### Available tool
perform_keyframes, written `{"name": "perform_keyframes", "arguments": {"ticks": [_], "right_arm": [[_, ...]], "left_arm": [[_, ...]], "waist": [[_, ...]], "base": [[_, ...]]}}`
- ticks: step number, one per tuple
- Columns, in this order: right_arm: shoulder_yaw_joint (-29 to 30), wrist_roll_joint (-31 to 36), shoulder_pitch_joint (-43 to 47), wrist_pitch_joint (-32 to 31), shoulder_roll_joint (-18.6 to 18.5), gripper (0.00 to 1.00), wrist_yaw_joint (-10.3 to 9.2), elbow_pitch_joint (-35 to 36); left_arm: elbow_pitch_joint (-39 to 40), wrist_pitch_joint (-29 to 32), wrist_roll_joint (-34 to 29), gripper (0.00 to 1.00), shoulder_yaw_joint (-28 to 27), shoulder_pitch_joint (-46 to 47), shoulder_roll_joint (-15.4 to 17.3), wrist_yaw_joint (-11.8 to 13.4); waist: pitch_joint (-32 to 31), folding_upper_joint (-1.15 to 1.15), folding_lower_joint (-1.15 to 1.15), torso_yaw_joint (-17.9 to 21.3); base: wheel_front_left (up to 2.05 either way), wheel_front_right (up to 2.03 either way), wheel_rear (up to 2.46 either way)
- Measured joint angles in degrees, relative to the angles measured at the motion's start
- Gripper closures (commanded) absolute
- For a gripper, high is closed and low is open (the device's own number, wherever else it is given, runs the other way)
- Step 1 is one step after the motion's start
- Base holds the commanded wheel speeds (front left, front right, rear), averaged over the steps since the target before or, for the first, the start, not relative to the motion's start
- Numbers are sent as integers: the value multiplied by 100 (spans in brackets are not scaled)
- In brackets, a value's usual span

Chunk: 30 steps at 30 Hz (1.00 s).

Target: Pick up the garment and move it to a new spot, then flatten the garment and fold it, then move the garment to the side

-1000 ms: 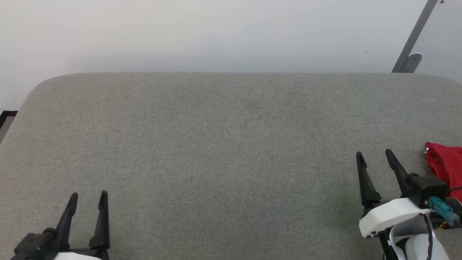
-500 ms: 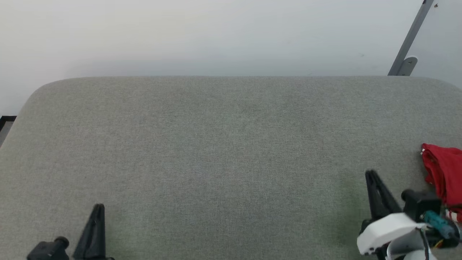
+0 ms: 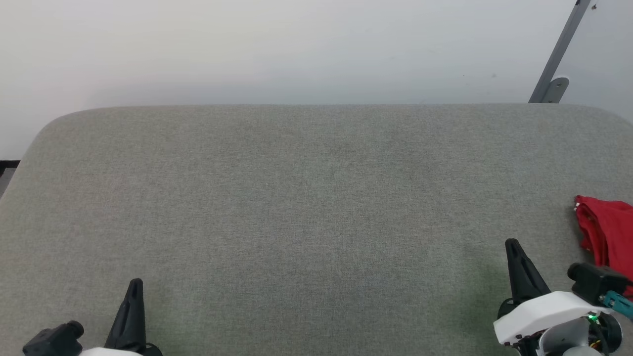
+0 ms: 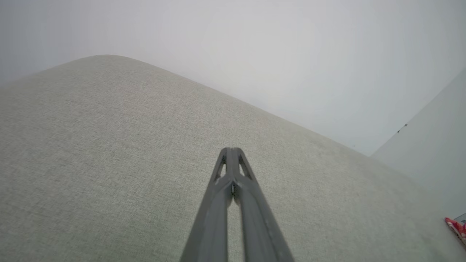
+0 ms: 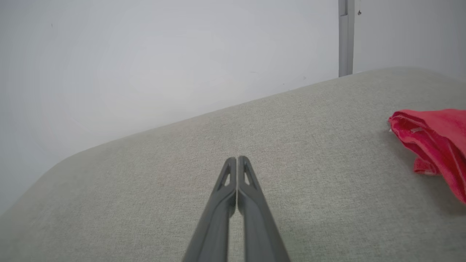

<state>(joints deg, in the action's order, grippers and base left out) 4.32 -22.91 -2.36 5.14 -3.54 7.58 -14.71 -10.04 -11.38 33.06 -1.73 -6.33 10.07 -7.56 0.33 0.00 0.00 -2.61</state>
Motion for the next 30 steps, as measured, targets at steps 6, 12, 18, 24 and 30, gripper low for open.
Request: {"name": "perform_keyframes", "arguments": {"ticks": [6, 12, 18, 24, 30], "right_arm": [[11, -598, -5, -87, 4, 100, -1, 11], [29, -1058, -51, -174, 7, 100, -1, 15], [51, -1586, -60, -261, 9, 100, -1, 19], [71, -2083, -75, -331, 13, 100, -1, 21], [87, -2537, -110, -419, 16, 100, -1, 24]], "left_arm": [[-35, 140, 534, 100, -25, 88, -67, 0], [-58, 253, 940, 100, -48, 168, -103, 0], [-80, 385, 1388, 100, -71, 271, -142, 0], [-114, 499, 1792, 100, -107, 369, -200, 0], [-143, 619, 2181, 100, -132, 419, -246, 0]], "waist": [[-1, 0, 0, 14], [-1, 0, 0, 26], [-2, 0, 0, 40], [-3, 0, 0, 54], [-4, 0, 0, 68]], "base": [[0, 0, 0], [0, 0, 0], [0, 0, 0], [0, 0, 0], [0, 0, 0]]}}
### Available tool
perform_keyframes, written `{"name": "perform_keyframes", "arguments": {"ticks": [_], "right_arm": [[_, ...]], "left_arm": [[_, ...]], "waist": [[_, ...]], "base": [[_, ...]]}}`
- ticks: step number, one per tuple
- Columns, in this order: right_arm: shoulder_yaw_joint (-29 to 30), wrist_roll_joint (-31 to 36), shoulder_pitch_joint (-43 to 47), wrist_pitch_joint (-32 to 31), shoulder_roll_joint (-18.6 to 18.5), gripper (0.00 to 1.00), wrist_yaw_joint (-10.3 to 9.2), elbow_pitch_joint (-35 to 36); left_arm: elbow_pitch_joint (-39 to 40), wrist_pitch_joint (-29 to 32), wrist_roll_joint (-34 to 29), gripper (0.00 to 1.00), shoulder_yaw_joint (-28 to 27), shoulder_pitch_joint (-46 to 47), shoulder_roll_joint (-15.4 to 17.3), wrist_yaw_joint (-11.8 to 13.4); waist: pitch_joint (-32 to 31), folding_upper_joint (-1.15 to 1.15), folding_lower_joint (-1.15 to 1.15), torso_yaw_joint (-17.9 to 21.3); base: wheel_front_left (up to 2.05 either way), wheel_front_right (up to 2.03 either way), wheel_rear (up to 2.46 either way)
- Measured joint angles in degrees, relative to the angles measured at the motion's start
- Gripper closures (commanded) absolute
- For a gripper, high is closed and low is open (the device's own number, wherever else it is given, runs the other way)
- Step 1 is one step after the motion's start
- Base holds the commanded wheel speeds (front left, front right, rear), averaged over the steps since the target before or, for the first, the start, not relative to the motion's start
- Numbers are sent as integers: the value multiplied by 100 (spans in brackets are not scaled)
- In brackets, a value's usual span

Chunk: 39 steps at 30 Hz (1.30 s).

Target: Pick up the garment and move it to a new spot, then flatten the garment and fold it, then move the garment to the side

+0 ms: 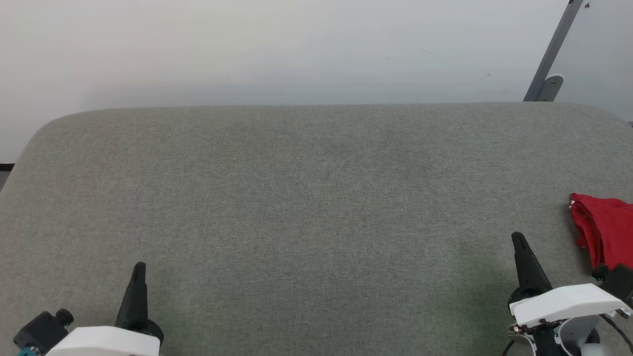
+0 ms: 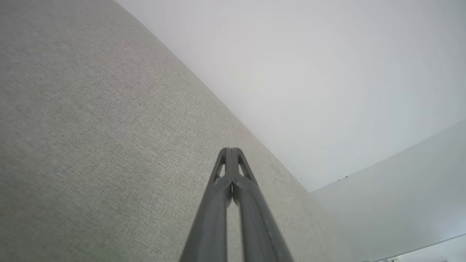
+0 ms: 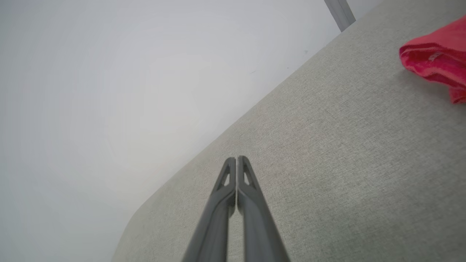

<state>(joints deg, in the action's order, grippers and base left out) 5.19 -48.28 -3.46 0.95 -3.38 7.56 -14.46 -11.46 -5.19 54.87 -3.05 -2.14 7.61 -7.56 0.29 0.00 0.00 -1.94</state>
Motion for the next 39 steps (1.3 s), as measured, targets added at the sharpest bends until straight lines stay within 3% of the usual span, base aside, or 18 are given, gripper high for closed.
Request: {"name": "perform_keyframes", "arguments": {"ticks": [39], "right_arm": [[71, -2496, -133, -425, 25, 100, -7, 26]], "left_arm": [[-143, 632, 2129, 100, -166, 446, -238, 1]], "waist": [[-5, 0, 0, 93]], "base": [[0, 0, 0]]}}
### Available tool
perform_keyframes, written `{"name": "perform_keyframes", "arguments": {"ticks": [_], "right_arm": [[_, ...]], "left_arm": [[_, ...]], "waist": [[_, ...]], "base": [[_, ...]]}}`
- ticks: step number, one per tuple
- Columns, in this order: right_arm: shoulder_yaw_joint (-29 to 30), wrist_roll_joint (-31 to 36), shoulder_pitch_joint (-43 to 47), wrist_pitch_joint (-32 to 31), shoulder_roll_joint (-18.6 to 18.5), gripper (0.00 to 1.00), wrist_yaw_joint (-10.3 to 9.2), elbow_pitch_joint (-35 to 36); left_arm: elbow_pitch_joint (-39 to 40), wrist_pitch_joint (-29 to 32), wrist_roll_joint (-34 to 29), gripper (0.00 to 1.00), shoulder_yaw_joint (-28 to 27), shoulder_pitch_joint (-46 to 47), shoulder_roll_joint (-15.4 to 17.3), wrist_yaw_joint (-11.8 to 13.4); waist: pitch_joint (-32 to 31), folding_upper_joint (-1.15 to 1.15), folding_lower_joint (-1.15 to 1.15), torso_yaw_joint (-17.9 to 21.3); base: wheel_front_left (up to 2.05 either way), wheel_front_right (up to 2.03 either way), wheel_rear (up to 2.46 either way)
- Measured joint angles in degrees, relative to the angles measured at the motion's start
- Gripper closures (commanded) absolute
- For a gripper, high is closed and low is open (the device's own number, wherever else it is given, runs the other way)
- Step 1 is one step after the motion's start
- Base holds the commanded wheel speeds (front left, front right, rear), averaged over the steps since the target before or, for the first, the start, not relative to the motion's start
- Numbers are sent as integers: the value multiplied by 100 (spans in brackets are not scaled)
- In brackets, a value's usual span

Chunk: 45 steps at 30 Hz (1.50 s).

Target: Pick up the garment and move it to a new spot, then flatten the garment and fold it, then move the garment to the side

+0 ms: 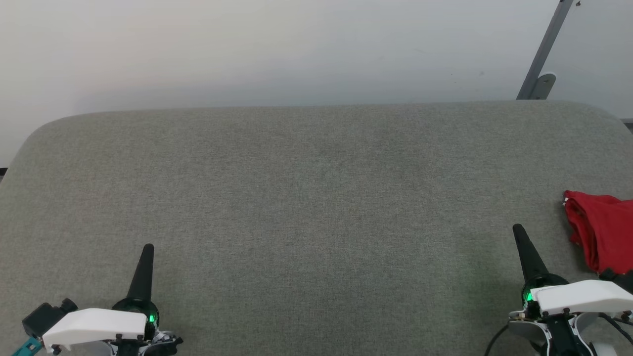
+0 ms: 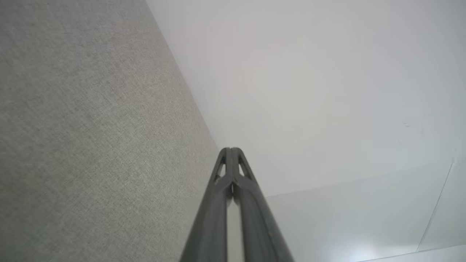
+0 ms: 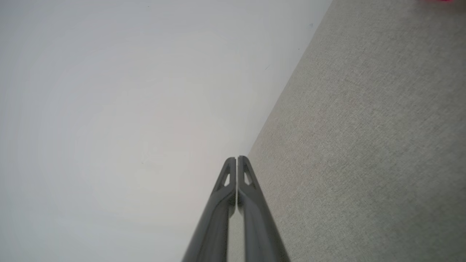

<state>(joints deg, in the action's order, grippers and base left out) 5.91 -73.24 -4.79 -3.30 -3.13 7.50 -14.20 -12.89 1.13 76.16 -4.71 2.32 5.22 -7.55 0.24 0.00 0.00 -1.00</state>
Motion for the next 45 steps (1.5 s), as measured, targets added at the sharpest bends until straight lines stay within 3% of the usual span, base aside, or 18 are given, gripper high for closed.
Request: {"name": "perform_keyframes", "arguments": {"ticks": [45], "right_arm": [[64, -1905, -113, -325, 21, 100, 0, 14]], "left_arm": [[-120, 517, 1646, 100, -140, 346, -204, 0]], "waist": [[-6, 0, 0, 100]], "base": [[0, 0, 0]]}}
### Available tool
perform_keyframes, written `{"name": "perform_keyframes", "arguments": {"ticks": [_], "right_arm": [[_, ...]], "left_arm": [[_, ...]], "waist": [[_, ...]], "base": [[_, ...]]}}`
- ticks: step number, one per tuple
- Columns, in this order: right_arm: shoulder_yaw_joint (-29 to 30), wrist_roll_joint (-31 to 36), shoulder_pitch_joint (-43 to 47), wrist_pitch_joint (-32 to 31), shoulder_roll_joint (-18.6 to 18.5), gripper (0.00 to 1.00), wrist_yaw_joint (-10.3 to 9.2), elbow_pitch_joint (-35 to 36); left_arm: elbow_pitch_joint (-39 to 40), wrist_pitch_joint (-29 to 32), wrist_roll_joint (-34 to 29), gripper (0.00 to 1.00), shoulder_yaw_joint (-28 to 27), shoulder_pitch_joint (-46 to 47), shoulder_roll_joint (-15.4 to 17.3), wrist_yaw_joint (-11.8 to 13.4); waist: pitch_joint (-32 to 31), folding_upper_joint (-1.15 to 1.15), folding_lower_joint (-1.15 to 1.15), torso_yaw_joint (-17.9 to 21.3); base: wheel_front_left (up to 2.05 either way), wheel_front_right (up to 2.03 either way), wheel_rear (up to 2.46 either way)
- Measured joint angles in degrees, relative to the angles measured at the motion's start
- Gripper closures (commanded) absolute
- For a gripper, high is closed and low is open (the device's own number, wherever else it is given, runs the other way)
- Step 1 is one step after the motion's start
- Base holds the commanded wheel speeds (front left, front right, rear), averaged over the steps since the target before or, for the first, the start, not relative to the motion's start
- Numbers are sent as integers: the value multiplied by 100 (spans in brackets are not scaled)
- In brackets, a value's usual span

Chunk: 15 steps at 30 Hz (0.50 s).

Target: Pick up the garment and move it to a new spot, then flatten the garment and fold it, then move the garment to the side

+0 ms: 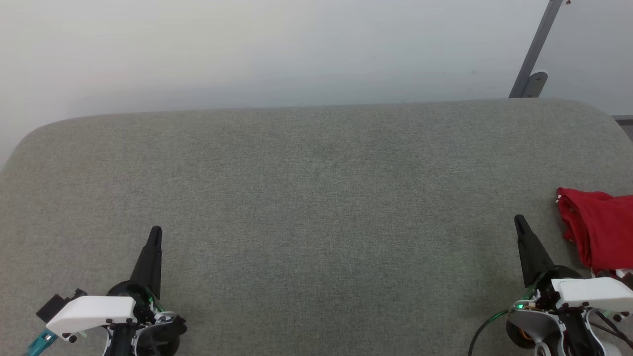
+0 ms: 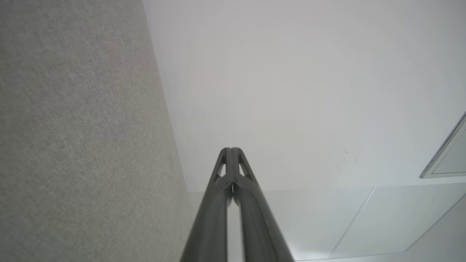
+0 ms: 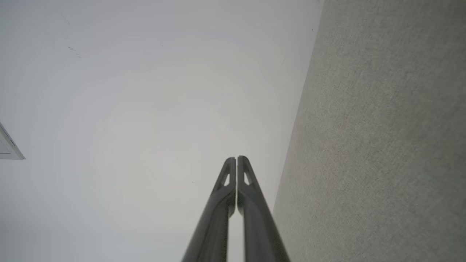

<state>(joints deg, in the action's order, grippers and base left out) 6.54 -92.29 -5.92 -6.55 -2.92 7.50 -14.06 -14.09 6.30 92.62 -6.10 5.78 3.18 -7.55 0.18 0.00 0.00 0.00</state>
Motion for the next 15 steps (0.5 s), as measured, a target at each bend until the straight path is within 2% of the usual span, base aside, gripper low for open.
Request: {"name": "perform_keyframes", "arguments": {"ticks": [15], "right_arm": [[0, 0, -1, 1, 1, 100, 0, 0]], "left_arm": [[-1, 1, 2, 100, -9, 11, -9, 0]], "waist": [[0, 0, 0, 0]], "base": [[0, 0, 0]]}}
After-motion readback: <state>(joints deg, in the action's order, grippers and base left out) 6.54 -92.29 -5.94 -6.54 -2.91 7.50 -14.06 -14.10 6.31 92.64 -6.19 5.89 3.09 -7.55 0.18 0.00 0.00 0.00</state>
